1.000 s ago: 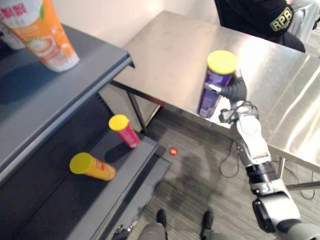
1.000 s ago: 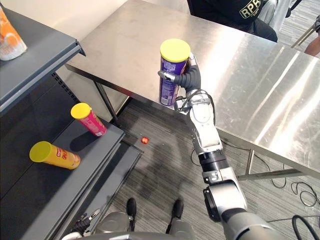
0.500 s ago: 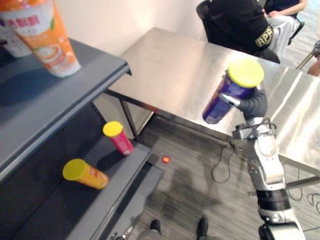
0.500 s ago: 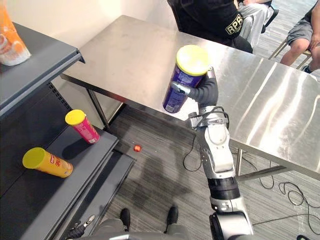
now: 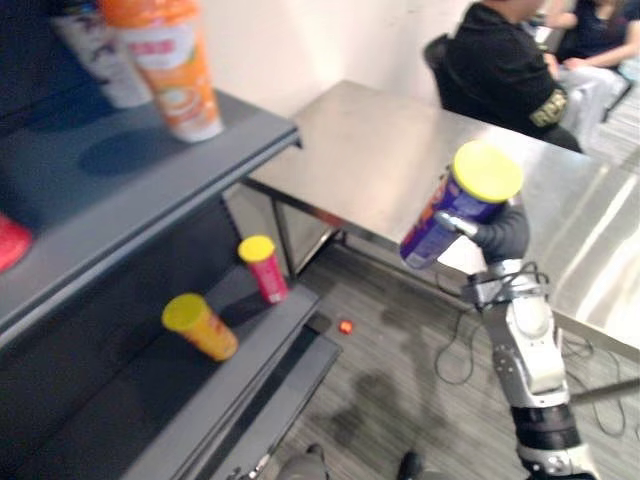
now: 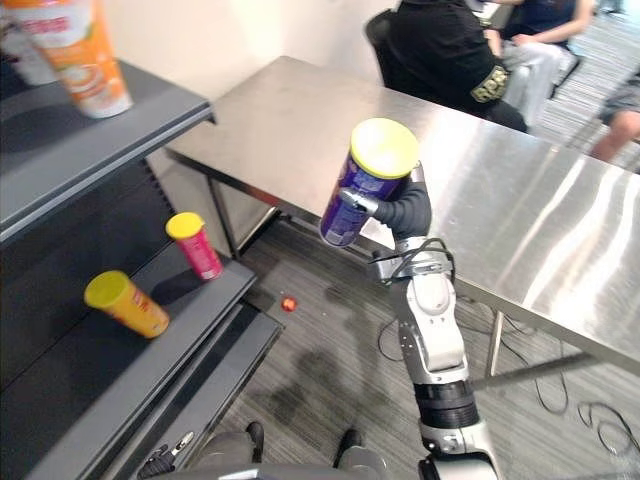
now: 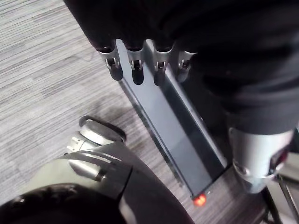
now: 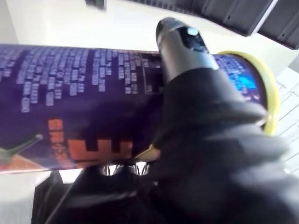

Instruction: Put the gum and the chips on the shelf.

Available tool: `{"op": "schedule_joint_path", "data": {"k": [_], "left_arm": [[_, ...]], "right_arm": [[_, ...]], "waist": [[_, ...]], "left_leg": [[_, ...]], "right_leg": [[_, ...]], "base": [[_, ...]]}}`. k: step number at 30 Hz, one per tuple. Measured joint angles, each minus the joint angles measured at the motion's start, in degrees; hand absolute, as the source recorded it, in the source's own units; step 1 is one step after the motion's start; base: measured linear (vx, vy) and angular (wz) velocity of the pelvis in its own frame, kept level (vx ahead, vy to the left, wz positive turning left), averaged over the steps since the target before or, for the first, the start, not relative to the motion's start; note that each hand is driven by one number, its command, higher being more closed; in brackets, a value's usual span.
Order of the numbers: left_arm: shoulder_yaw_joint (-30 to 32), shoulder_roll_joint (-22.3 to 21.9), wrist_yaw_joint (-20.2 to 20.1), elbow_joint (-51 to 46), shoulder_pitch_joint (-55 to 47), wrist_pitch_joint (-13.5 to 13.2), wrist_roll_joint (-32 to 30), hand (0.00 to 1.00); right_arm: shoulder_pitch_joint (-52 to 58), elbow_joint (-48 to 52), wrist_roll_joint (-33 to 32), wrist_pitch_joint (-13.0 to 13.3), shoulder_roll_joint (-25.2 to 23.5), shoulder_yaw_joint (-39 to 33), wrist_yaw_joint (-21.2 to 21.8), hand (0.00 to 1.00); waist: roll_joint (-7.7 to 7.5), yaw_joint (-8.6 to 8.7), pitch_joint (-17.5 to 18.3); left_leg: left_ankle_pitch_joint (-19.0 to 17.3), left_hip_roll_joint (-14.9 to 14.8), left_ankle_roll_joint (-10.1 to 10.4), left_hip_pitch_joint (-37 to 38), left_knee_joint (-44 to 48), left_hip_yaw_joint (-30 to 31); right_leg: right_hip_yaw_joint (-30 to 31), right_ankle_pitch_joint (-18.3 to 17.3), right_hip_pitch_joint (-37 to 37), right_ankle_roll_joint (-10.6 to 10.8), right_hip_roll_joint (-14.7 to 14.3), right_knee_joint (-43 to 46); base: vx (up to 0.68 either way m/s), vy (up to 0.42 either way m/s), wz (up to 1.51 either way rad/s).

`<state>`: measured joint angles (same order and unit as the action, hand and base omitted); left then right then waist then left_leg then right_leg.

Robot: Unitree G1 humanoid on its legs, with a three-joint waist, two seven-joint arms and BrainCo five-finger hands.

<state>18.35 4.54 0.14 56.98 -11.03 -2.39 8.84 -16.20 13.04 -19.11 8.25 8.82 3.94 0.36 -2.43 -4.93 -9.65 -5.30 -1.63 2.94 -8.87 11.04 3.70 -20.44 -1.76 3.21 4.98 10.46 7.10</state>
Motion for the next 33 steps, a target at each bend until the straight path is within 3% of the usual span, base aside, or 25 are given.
{"op": "schedule_joint_path", "data": {"k": [2,4,5,6,7,8,9,10,11,12,13,15,16,18,19,22,27,33], "left_arm": [[-0.13,-0.48,-0.27,-0.29,0.27,-0.07,-0.04,0.00],[0.03,-0.66,-0.29,-0.16,0.07,0.05,-0.04,0.00],[1.30,-0.66,-0.32,0.47,0.37,0.08,0.01,0.00],[2.57,-1.61,-0.36,1.35,0.72,0.07,0.04,0.00],[2.97,-3.33,-0.39,1.87,-0.42,0.32,0.03,0.00],[2.93,-4.14,-0.45,1.45,-1.33,0.37,0.03,0.00],[2.80,-4.80,-0.55,0.82,-1.56,0.33,0.03,0.00],[3.77,-4.75,-0.61,0.25,-1.58,0.19,0.02,0.00],[4.53,-4.67,-0.60,0.31,-1.36,0.41,0.00,0.00],[5.38,-4.48,-0.61,0.34,-2.77,0.54,-0.05,0.00],[6.85,-4.89,-0.70,0.44,-3.68,0.55,-0.16,0.00],[8.08,-5.13,-0.76,1.51,-3.96,0.54,-0.20,0.00],[9.03,-5.30,-0.97,2.21,-3.94,0.53,-0.40,0.00],[10.43,-5.20,-0.93,2.37,-3.81,0.55,-0.63,0.00],[11.19,-4.71,-0.81,2.47,-3.93,0.62,-1.10,0.00],[11.15,-4.38,-0.49,2.39,-3.82,1.02,-1.18,0.00],[11.04,-3.98,-0.26,2.19,-3.72,1.32,-2.19,0.00],[11.20,-3.83,-0.37,2.13,-3.71,1.36,-2.51,0.00]], "right_arm": [[-1.70,-0.82,0.01,-0.01,0.30,0.17,-0.34,1.00],[-3.04,-0.94,0.09,-0.01,0.37,-0.35,-0.75,1.00],[-4.16,-1.10,0.27,0.06,0.38,-1.73,-1.14,1.00],[-5.07,-1.80,0.60,0.12,0.52,-3.40,-1.55,1.00],[-5.29,-2.35,0.96,-0.11,1.91,-4.81,-2.53,1.00],[-5.21,-2.29,1.38,0.01,2.95,-5.55,-2.78,1.00],[-4.87,-2.50,1.85,0.22,4.51,-7.94,-3.26,1.00],[-4.37,-2.50,2.62,0.24,4.38,-10.92,-3.56,1.00],[-4.16,-2.44,2.90,0.24,3.80,-11.96,-3.54,1.00],[-2.80,-1.99,2.99,0.26,3.12,-12.70,-3.60,1.00],[-0.48,-0.87,3.41,0.25,3.41,-13.80,-3.53,1.00],[2.76,0.23,3.50,0.25,3.69,-16.77,-3.65,1.00],[3.69,0.22,3.50,0.12,3.65,-18.71,-3.93,1.00],[4.73,0.22,3.51,0.02,2.76,-20.87,-4.48,1.00],[5.09,0.24,3.54,0.00,1.10,-21.61,-5.18,1.00],[5.17,0.44,4.77,0.01,-0.03,-21.58,-5.64,1.00],[5.16,0.92,7.01,-0.10,-0.87,-21.40,-6.94,1.00],[5.16,0.82,8.04,-0.23,-0.89,-20.84,-7.14,1.00]], "waist": [[0.76,-0.36,0.12],[1.65,-0.77,0.02],[2.20,-0.32,-0.02],[3.12,-0.51,-0.21],[5.94,-0.65,0.43],[7.14,-0.29,0.77],[7.03,-0.18,0.73],[5.93,-0.19,0.95],[5.51,-0.36,0.80],[4.94,-0.07,1.13],[4.87,0.24,1.50],[6.61,0.46,2.57],[7.37,0.54,2.98],[7.49,0.90,3.16],[5.66,0.95,2.92],[4.03,0.93,2.90],[3.24,-0.06,2.52],[1.94,-0.25,1.23]], "left_leg": [[3.23,0.33,2.02,-1.40,-5.10,4.49],[3.24,-1.33,2.17,-1.34,-11.56,2.72],[3.30,-2.89,-0.79,-2.33,-12.91,-2.20],[4.26,-4.25,-4.99,-4.21,-9.73,-8.14],[8.17,-6.17,-10.41,-4.36,-5.77,-14.83],[11.03,-6.31,-7.76,-3.99,-6.96,-15.58],[18.91,-4.16,-3.90,-4.09,-10.21,-15.06],[24.18,-2.59,-5.32,-3.63,-14.74,-14.11],[21.01,-2.80,-6.74,-3.79,-11.45,-16.65],[13.01,-4.14,-7.22,-3.65,-3.30,-21.25],[9.09,-5.51,-4.57,-2.56,-0.66,-23.04],[6.82,-7.06,-1.07,0.65,-3.66,-23.50],[6.26,-7.26,-0.24,1.45,-6.54,-23.51],[5.37,-6.59,0.29,1.93,-9.64,-24.35],[5.63,-5.86,-0.21,1.92,-10.92,-25.31],[6.15,-4.08,-1.01,2.41,-11.89,-24.99],[7.69,-0.98,-2.47,4.51,-14.94,-24.67],[8.76,-0.32,-3.02,6.45,-16.44,-24.88]], "right_leg": [[-5.18,-0.54,1.47,-0.75,0.24,0.79],[-10.11,-0.61,1.29,-1.34,-0.13,-0.53],[-14.50,-0.17,0.08,-1.39,0.26,-2.62],[-17.53,-0.64,0.46,-2.00,1.35,-1.11],[-20.69,-2.29,0.41,-2.24,1.29,2.87],[-21.85,-4.04,0.35,-1.74,1.89,4.96],[-23.89,-6.50,0.48,-2.31,4.37,7.26],[-26.52,-6.27,-0.03,-2.81,5.98,5.70],[-28.55,-5.82,-0.43,-2.82,6.76,5.58],[-30.09,-5.43,-0.69,-2.84,7.74,5.65],[-31.99,-4.40,-1.00,-2.31,7.96,5.39],[-34.81,-3.77,-1.56,-1.96,7.58,5.20],[-36.33,-3.34,-1.47,-1.75,7.55,5.51],[-37.69,-2.39,-1.59,-1.17,7.91,5.71],[-38.14,-1.03,-1.74,-0.86,8.31,5.13],[-38.90,0.12,-2.33,-0.37,9.62,5.04],[-38.69,0.54,-2.72,0.13,13.08,7.58],[-34.89,0.47,-2.76,0.07,13.20,7.92]], "base": [[-0.11,-0.124,1.35],[-0.11,-0.162,1.40],[-0.13,-0.086,1.45],[-0.10,-0.056,1.60],[-0.05,-0.024,1.25],[-0.05,-0.034,1.54],[-0.15,-0.041,1.61],[-0.18,-0.018,1.43],[-0.13,-0.085,1.01],[-0.06,-0.095,0.81],[-0.06,-0.074,0.81],[-0.06,0.070,0.77],[-0.07,0.128,0.62],[-0.12,0.222,0.46],[-0.13,0.238,0.37],[-0.03,0.153,0.22],[0.01,0.130,0.08],[0.05,0.017,0.01]]}}
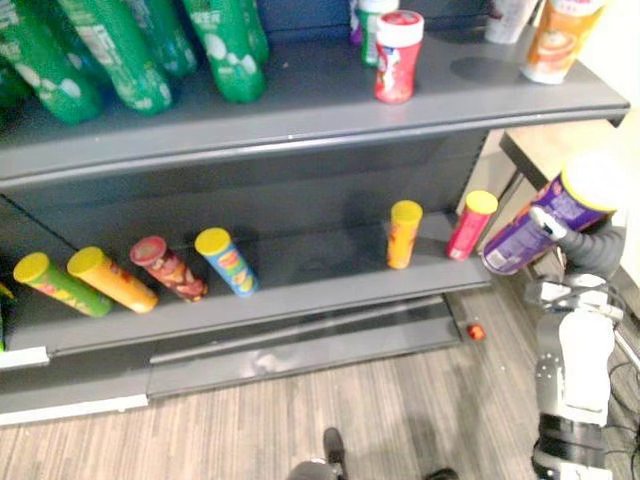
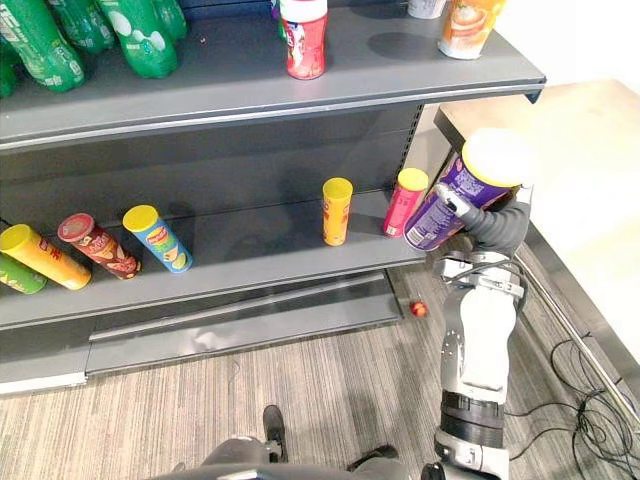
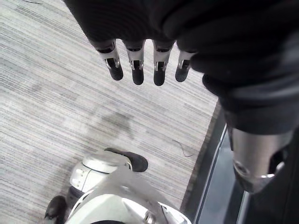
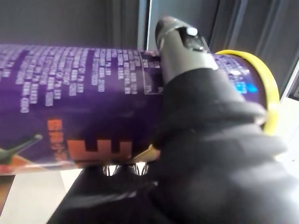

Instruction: Put the gum and the chips on the shelf.

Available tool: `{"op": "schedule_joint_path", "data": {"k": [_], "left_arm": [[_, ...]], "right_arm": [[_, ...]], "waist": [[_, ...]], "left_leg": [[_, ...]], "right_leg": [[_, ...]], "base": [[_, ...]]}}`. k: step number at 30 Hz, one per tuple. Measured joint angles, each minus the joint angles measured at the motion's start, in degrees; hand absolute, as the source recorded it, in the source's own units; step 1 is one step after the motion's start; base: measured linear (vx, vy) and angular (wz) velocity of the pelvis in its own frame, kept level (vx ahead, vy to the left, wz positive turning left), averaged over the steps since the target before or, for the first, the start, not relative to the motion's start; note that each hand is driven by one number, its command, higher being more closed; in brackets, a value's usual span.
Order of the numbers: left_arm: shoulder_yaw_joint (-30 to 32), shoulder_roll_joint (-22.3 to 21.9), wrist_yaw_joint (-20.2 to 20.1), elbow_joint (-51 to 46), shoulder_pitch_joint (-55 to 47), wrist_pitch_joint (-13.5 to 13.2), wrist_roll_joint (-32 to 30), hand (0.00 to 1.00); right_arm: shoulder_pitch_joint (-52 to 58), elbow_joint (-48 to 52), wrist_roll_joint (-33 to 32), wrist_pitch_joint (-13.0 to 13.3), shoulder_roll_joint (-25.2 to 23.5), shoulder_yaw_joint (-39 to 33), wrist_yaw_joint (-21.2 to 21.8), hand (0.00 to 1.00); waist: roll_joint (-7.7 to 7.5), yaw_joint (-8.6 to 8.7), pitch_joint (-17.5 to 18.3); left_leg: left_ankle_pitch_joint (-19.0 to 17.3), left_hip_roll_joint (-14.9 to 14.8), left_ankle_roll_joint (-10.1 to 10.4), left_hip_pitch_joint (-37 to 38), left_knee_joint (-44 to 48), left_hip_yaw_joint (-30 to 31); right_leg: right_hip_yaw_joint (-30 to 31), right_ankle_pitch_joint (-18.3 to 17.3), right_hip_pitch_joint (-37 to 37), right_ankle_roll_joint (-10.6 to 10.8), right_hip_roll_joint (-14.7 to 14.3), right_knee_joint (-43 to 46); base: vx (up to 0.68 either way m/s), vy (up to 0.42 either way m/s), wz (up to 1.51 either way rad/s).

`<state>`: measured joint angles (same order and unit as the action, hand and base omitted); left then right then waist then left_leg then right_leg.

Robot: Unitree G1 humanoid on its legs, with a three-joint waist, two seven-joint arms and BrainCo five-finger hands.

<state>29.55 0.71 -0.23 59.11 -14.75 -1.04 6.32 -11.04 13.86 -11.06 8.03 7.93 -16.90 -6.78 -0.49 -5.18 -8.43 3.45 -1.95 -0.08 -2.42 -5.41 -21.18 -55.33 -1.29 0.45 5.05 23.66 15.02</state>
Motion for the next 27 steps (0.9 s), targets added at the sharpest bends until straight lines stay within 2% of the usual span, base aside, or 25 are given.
{"op": "schedule_joint_path", "data": {"k": [4,10,14,16,17,19,20,21,22,23,24,26,27], "left_arm": [[0.19,-0.04,-0.06,-0.32,-0.01,0.00,0.00,0.00],[0.67,-0.34,-0.14,-0.86,0.83,-0.02,0.01,0.00],[0.61,-0.67,-0.21,-1.49,1.40,-0.09,0.30,0.00],[0.38,-0.59,-0.30,-3.37,1.48,-0.39,1.47,0.00],[-0.07,-0.39,-0.33,-4.85,1.50,-0.68,2.52,0.00],[-0.57,-0.35,-0.62,-5.14,1.46,-0.94,2.54,0.00],[-1.70,-0.27,-0.80,-5.22,1.44,-0.94,2.54,0.00],[-2.21,-0.21,-0.81,-5.30,1.39,-0.96,2.53,0.00],[-2.74,-0.14,-0.82,-5.60,1.21,-1.01,2.53,0.00],[-4.11,0.26,-0.71,-5.81,1.15,-1.09,2.54,0.00],[-6.53,1.50,-0.60,-5.85,1.28,-1.48,2.55,0.00],[-7.37,2.76,-0.59,-5.67,1.68,-1.59,2.56,0.00],[-7.37,3.00,-0.65,-5.41,1.83,-1.62,2.58,0.00]], "right_arm": [[0.01,-0.05,-0.07,0.00,-0.01,0.96,0.97,1.00],[1.59,-0.15,-0.10,-0.01,-0.04,2.75,2.24,1.00],[1.59,-1.44,-0.18,-0.02,-0.03,4.58,2.30,1.00],[1.23,-1.87,-0.20,-0.02,-0.03,6.29,2.32,1.00],[0.87,-2.29,-0.20,-0.02,-0.02,8.02,2.44,1.00],[0.86,-2.78,-0.20,-0.20,-0.02,9.07,2.69,1.00],[0.82,-2.98,-0.20,-0.32,0.06,10.08,3.21,1.00],[0.68,-2.98,-0.18,-0.32,0.10,10.47,3.44,1.00],[-0.03,-2.98,-0.11,-0.32,0.12,11.10,3.74,1.00],[-0.47,-2.89,-0.12,-0.18,0.16,11.18,4.05,1.00],[-0.44,-2.76,-0.11,0.01,0.06,11.22,4.51,1.00],[0.07,-2.12,-0.12,0.01,0.08,11.11,4.80,1.00],[1.05,-0.31,-0.14,0.06,0.06,11.15,5.15,1.00]], "waist": [[-0.20,-0.10,-1.00],[-0.45,-0.12,-1.29],[-0.80,-0.14,-1.55],[-1.61,-0.26,-2.47],[-2.31,-1.07,-3.49],[-2.37,-1.84,-3.82],[-2.04,-2.84,-3.98],[-1.80,-2.96,-4.08],[-1.09,-2.92,-4.34],[-0.36,-2.75,-4.77],[0.23,-2.70,-5.12],[-0.33,-1.97,-5.02],[-0.69,-0.97,-5.05]], "left_leg": [[-0.46,-0.44,0.56,0.47,-0.36,-0.30],[-0.10,-1.86,1.46,-0.08,-0.38,0.05],[0.04,-2.33,1.68,-0.58,0.05,1.31],[-1.33,-2.84,1.27,-2.96,4.09,1.91],[-3.64,-3.31,1.20,-5.03,8.75,3.29],[-5.05,-3.43,1.00,-5.44,10.60,4.39],[-6.94,-3.22,0.57,-5.34,12.65,5.97],[-7.51,-3.23,0.10,-5.23,13.26,6.67],[-8.21,-2.67,-0.66,-4.93,14.17,8.77],[-8.38,-2.65,-0.98,-4.29,14.78,11.07],[-8.47,-3.00,-1.15,-4.44,15.02,13.76],[-7.97,-1.36,-1.96,-4.43,14.24,17.47],[-7.71,0.75,-2.21,-4.23,13.81,20.40]], "right_leg": [[1.91,-0.05,-0.15,-0.06,-1.05,-1.10],[1.74,-0.24,-0.42,-0.29,-3.44,-2.80],[1.74,-0.30,-0.74,-0.37,-3.91,-2.73],[1.74,-0.28,-0.76,-0.36,-3.59,-2.15],[1.71,-0.22,-1.25,-0.33,-3.11,-1.15],[1.73,-0.14,-2.04,-0.30,-2.13,0.73],[2.61,0.63,-2.27,-1.24,0.25,5.91],[3.20,1.60,-2.16,-2.06,1.13,8.29],[8.15,4.46,-0.52,-6.84,2.49,13.64],[16.70,5.32,2.88,-9.19,1.95,17.36],[29.25,-0.71,5.49,-3.72,-3.33,15.68],[38.88,-4.37,6.50,-2.71,-8.23,11.41],[42.89,-5.02,7.02,-2.39,-9.98,8.48]], "base": [[0.01,-0.022,-0.12],[0.04,-0.049,-0.01],[0.07,-0.032,0.19],[0.06,0.004,0.34],[0.05,0.039,0.33],[0.05,0.054,0.41],[0.06,0.100,0.50],[0.11,0.238,0.70],[0.11,0.216,0.65],[0.12,0.221,0.90],[0.09,0.090,0.87],[0.09,0.043,1.20],[0.13,0.032,1.65]]}}
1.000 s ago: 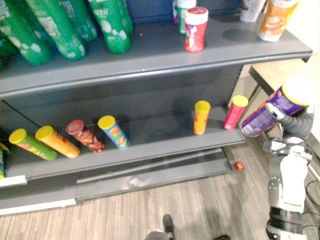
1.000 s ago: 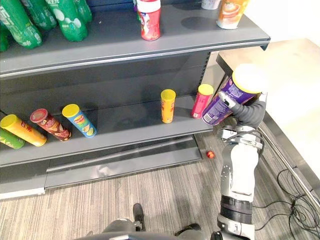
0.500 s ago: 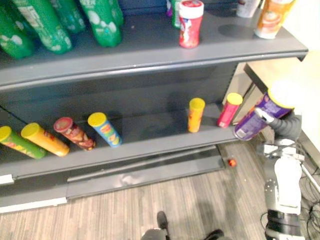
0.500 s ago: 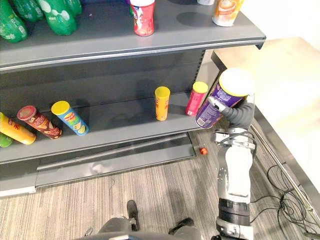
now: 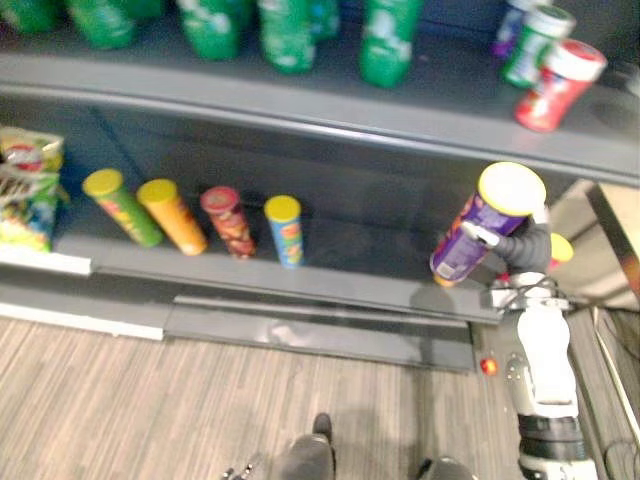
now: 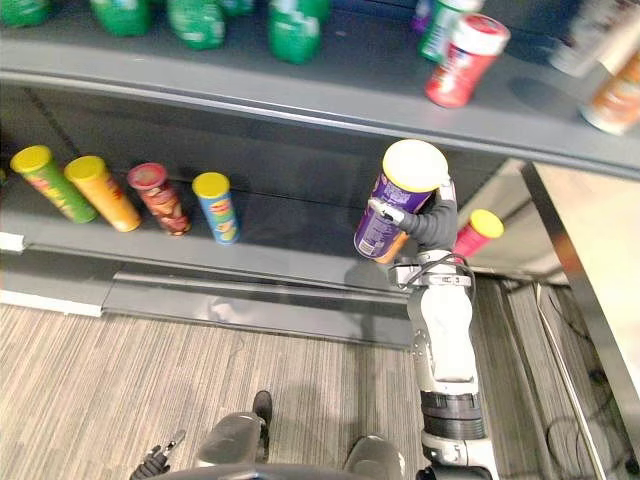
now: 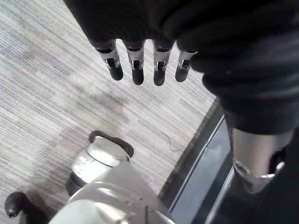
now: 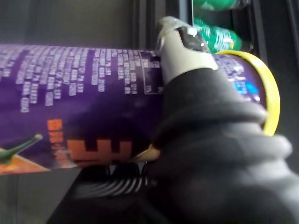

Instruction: Put the gum and the chips on the shelf.

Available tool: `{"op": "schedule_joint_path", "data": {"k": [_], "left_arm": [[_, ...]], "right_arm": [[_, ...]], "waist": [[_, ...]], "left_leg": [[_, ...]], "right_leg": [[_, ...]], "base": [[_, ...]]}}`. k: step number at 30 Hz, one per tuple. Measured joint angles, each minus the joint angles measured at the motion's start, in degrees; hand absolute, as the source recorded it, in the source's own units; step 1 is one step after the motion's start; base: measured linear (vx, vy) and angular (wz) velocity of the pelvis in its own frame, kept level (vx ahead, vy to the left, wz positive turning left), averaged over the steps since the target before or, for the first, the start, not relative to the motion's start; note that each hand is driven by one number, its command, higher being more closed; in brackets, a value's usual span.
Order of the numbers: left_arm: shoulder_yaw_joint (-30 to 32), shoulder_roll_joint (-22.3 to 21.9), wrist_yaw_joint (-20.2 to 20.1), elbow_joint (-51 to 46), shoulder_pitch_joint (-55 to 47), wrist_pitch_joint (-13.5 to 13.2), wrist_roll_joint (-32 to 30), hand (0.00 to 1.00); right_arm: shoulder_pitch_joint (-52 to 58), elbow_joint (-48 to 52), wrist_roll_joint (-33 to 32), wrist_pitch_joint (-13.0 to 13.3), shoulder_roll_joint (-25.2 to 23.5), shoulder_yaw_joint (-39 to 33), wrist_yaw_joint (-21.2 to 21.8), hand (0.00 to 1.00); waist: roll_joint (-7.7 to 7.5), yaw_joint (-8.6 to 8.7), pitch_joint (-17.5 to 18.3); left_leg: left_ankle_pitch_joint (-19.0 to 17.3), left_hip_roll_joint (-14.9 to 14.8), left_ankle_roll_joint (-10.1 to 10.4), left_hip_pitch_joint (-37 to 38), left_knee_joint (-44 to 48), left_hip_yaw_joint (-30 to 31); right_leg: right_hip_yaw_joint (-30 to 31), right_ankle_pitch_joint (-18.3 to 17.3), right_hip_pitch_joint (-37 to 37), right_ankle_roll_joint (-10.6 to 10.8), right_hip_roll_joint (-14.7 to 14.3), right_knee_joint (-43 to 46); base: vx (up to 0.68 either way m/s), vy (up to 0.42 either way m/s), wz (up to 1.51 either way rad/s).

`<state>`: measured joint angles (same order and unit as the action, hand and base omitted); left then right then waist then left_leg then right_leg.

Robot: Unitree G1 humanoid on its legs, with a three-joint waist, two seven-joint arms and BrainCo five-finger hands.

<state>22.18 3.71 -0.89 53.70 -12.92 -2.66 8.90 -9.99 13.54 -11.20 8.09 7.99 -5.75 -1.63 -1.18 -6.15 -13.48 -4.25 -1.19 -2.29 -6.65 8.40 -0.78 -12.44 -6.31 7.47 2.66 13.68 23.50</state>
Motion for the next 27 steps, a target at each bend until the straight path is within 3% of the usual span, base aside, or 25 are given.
{"op": "schedule_joint_path", "data": {"k": [3,6,7,11,16,19,27], "left_arm": [[0.01,0.98,-0.05,1.37,0.25,0.09,0.02,0.00],[0.33,1.34,-0.07,1.71,0.26,0.08,0.10,0.00],[1.12,1.53,-0.04,2.20,0.44,0.07,0.59,0.00],[1.83,0.73,-0.79,3.44,1.38,0.26,2.16,0.00],[1.84,0.73,-0.83,3.33,2.49,0.26,1.43,0.00],[1.82,0.74,-0.45,3.49,2.38,0.27,0.94,0.00],[0.99,0.92,0.96,5.18,1.97,0.09,-1.57,0.00]], "right_arm": [[4.97,5.16,-1.19,1.00,-0.18,-1.46,0.34,1.00],[7.85,8.20,-1.28,1.97,-0.28,-1.44,1.61,1.00],[8.00,8.45,-1.27,2.67,-0.19,-0.45,2.67,1.00],[10.18,10.53,-1.30,4.27,-0.26,1.83,5.99,1.00],[11.47,11.95,-1.24,5.47,-0.08,1.85,7.94,1.00],[11.72,11.22,-1.13,4.85,-0.34,1.81,7.90,1.00],[9.38,6.63,3.18,5.27,-2.22,5.36,4.50,1.00]], "waist": [[-0.65,2.25,-0.02],[-1.61,2.42,0.01],[-1.55,2.15,-0.06],[-1.36,2.92,0.37],[-1.56,4.70,0.67],[-1.75,4.35,1.60],[-1.69,4.43,3.80]], "left_leg": [[0.38,4.64,0.62,-0.38,0.75,6.55],[-1.09,6.09,0.97,-1.14,2.16,9.11],[-1.77,5.35,1.96,-1.47,2.61,9.49],[-0.37,0.79,4.94,-2.20,-0.28,11.00],[6.29,-3.23,6.93,-0.70,-10.44,10.73],[8.41,-3.58,7.13,0.80,-13.94,10.23],[8.43,-3.41,7.09,0.68,-14.12,6.08]], "right_leg": [[8.53,0.60,2.36,1.47,-2.51,-4.72],[7.41,2.80,1.08,3.71,-2.16,-9.92],[5.95,2.48,0.18,4.43,-2.81,-11.58],[0.65,2.90,-1.51,2.73,-6.53,-15.60],[-5.38,3.70,-2.33,1.04,-8.46,-18.82],[-5.93,3.74,-2.89,1.11,-8.40,-19.17],[-3.32,5.71,-2.57,1.76,-8.16,-21.79]], "base": [[0.11,-0.015,1.38],[0.08,-0.163,0.79],[0.10,-0.268,0.25],[0.07,-0.237,0.38],[0.05,-0.174,0.53],[0.01,-0.028,0.16],[0.00,0.028,-0.16]]}}
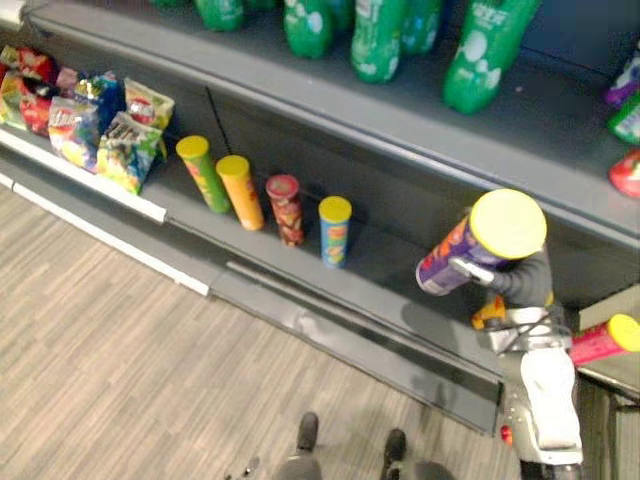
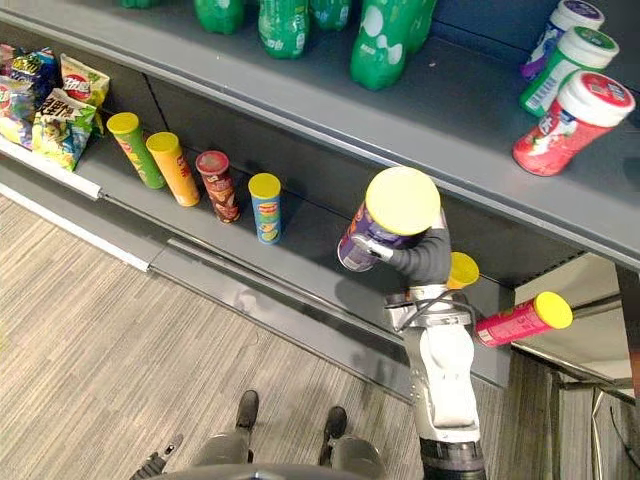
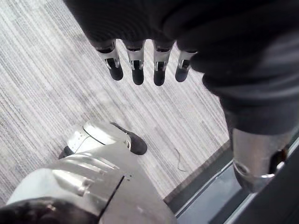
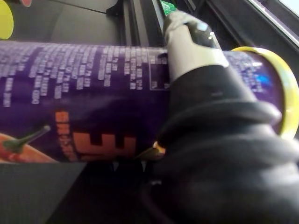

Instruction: Put the gum and the chips on the shelf.

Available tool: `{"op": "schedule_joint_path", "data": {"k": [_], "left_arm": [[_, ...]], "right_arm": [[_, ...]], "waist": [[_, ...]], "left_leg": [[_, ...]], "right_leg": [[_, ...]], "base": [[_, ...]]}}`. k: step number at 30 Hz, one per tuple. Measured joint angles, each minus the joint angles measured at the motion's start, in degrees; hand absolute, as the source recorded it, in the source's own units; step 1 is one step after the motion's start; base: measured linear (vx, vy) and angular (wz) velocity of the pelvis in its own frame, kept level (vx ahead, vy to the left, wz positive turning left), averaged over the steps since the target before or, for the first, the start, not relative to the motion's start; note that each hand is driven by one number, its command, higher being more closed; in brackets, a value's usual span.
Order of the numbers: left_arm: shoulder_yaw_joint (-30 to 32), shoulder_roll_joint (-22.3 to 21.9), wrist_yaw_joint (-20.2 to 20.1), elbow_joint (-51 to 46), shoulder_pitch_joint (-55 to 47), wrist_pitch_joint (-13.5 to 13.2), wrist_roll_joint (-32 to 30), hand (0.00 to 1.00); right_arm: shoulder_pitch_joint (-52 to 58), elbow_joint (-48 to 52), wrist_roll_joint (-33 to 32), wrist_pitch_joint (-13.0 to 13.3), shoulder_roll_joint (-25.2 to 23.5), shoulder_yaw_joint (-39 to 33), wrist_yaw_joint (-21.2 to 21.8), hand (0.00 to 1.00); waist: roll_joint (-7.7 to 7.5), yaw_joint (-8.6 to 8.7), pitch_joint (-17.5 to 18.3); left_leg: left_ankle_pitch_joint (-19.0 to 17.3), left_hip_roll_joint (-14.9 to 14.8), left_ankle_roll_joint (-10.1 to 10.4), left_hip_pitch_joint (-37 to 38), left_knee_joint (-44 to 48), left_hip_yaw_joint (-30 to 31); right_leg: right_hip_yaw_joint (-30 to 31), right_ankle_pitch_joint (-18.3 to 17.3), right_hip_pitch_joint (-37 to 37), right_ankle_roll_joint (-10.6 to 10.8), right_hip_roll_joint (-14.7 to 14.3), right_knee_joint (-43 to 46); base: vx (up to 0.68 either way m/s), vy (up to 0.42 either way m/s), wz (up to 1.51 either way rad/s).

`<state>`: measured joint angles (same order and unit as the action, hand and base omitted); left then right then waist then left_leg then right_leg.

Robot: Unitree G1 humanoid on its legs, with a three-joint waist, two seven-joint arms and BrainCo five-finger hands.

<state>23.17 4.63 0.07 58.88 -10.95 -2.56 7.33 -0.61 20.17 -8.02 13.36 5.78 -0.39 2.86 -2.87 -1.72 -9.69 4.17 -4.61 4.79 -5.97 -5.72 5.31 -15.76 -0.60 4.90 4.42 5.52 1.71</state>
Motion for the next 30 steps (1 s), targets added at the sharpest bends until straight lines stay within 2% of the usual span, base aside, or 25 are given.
{"op": "schedule_joint_path", "data": {"k": [3,7,9,14,19,24,30], "left_arm": [[-2.13,0.02,0.53,0.00,0.22,-0.10,-1.65,0.00],[-3.88,-0.04,2.24,-0.06,1.53,-0.43,-1.92,0.00],[-4.49,-0.01,2.84,0.00,1.85,-0.67,-1.90,0.00],[-5.21,-0.04,4.09,0.12,2.82,-1.14,-1.89,0.00],[-5.69,-0.06,4.13,0.55,2.95,-1.18,-1.88,0.00],[-5.95,0.09,4.18,2.72,3.81,-1.17,-1.88,0.00],[-5.97,0.10,4.61,2.79,3.94,-1.18,-1.85,0.00]], "right_arm": [[-1.08,-2.78,3.47,0.48,0.01,1.36,-2.00,1.00],[-1.49,-12.64,6.65,-5.78,0.00,2.63,-5.79,1.00],[-1.17,-13.10,7.08,-6.98,-0.02,3.74,-6.17,1.00],[-1.20,-9.61,7.13,-6.85,-0.05,6.19,-6.22,1.00],[-0.81,-5.20,5.12,-5.11,0.01,12.64,-3.91,1.00],[-0.83,-4.90,3.29,-5.01,0.08,18.57,-1.25,1.00],[-1.43,-4.90,2.86,-5.01,0.18,21.17,-1.38,1.00]], "waist": [[0.17,0.02,0.04],[0.78,-0.88,-0.42],[1.46,-1.04,-0.87],[1.83,-1.23,-1.12],[1.92,-0.61,-1.17],[2.05,-0.85,-1.34],[2.06,-0.71,-1.35]], "left_leg": [[0.03,0.03,0.00,-0.91,0.00,-0.12],[1.14,0.20,0.20,-3.10,0.03,0.34],[1.52,0.36,-0.16,-3.37,0.32,0.36],[1.40,0.65,0.02,-2.96,0.34,-0.02],[0.99,0.68,0.48,-2.87,0.33,-0.27],[0.90,0.47,0.40,-2.90,0.33,-0.45],[0.91,0.39,0.41,-2.88,0.33,-0.50]], "right_leg": [[0.16,0.26,0.57,0.27,-0.07,-0.62],[-0.38,0.85,2.74,-0.03,0.08,-0.44],[-0.51,0.97,3.02,-0.18,0.29,-0.22],[-0.15,0.85,3.03,-0.30,0.64,0.36],[0.21,0.82,3.17,-0.29,0.71,0.49],[0.41,0.60,3.77,-0.43,0.67,1.41],[0.45,0.58,3.84,-0.48,0.63,1.53]], "base": [[-0.01,0.004,-0.07],[0.02,0.002,0.06],[0.07,0.005,0.05],[0.06,0.004,-0.02],[0.00,0.002,-0.01],[0.00,-0.001,-0.02],[0.00,0.000,0.00]]}}
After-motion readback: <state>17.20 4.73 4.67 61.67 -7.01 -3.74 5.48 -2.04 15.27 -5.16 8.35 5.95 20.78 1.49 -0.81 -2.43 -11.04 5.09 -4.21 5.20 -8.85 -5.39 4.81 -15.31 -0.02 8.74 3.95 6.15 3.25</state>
